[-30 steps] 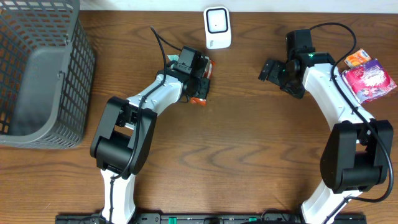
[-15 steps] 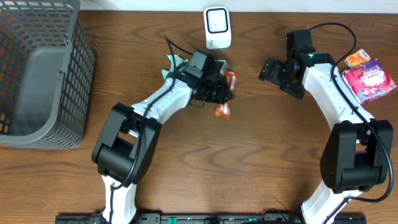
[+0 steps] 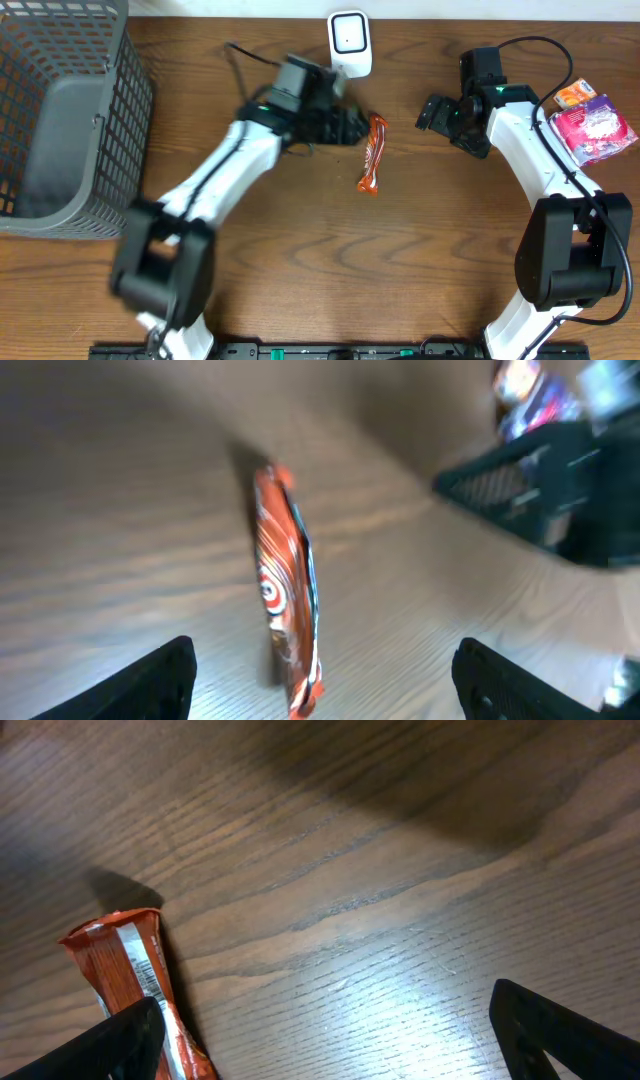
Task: Scan the item barcode
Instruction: 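Retract the left gripper back toward the basket, then reach the right gripper down and grasp the red packet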
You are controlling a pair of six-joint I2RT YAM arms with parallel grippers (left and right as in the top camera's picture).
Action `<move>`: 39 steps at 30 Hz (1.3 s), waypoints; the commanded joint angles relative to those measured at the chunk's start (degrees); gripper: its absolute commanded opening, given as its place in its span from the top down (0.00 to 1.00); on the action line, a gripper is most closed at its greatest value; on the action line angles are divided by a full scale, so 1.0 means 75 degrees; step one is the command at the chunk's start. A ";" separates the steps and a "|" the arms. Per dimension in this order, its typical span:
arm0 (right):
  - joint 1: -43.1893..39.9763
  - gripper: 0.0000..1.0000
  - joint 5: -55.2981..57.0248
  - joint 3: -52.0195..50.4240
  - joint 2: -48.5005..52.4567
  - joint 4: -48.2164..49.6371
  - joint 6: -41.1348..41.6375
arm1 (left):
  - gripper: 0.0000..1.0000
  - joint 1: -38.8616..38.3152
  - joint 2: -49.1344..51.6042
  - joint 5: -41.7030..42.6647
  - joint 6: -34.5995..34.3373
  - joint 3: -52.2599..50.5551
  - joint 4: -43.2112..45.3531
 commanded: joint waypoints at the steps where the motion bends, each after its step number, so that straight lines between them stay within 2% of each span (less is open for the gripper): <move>1: -0.0017 0.01 0.0114 -0.0020 0.0047 0.0000 -0.0041 | 0.18 0.0344 -0.0857 -0.1233 0.0300 0.0093 -0.0446; 4: -0.0017 0.01 0.0114 -0.0020 0.0047 0.0000 -0.0041 | 0.17 0.0592 -0.1271 -0.2311 0.0323 0.0093 -0.1011; 9: -0.0017 0.01 0.0114 -0.0020 0.0047 0.0000 -0.0041 | 0.09 0.1037 -0.1425 -0.4266 0.0527 0.0090 -0.2384; 15: -0.0017 0.01 0.0114 -0.0020 0.0047 0.0000 -0.0041 | 0.08 0.1612 -0.1224 -0.5549 0.0519 0.0090 -0.3509; 16: -0.0017 0.01 0.0114 -0.0020 0.0047 0.0000 -0.0041 | 0.02 0.1734 -0.1221 -0.5587 0.0519 0.0090 -0.3593; 24: -0.0017 0.01 0.0114 -0.0020 0.0047 0.0000 -0.0038 | 0.02 0.2398 -0.1221 -0.5578 0.0460 0.0085 -0.4205; 36: -0.0017 0.01 0.0108 -0.0020 0.0047 0.0000 -0.0038 | 0.02 0.2416 -0.1221 -0.5581 0.0463 0.0085 -0.4299; 39: -0.0017 0.01 -0.0376 -0.0020 0.0047 0.0131 -0.0035 | 0.02 0.2416 -0.1221 -0.5581 0.0463 0.0085 -0.4299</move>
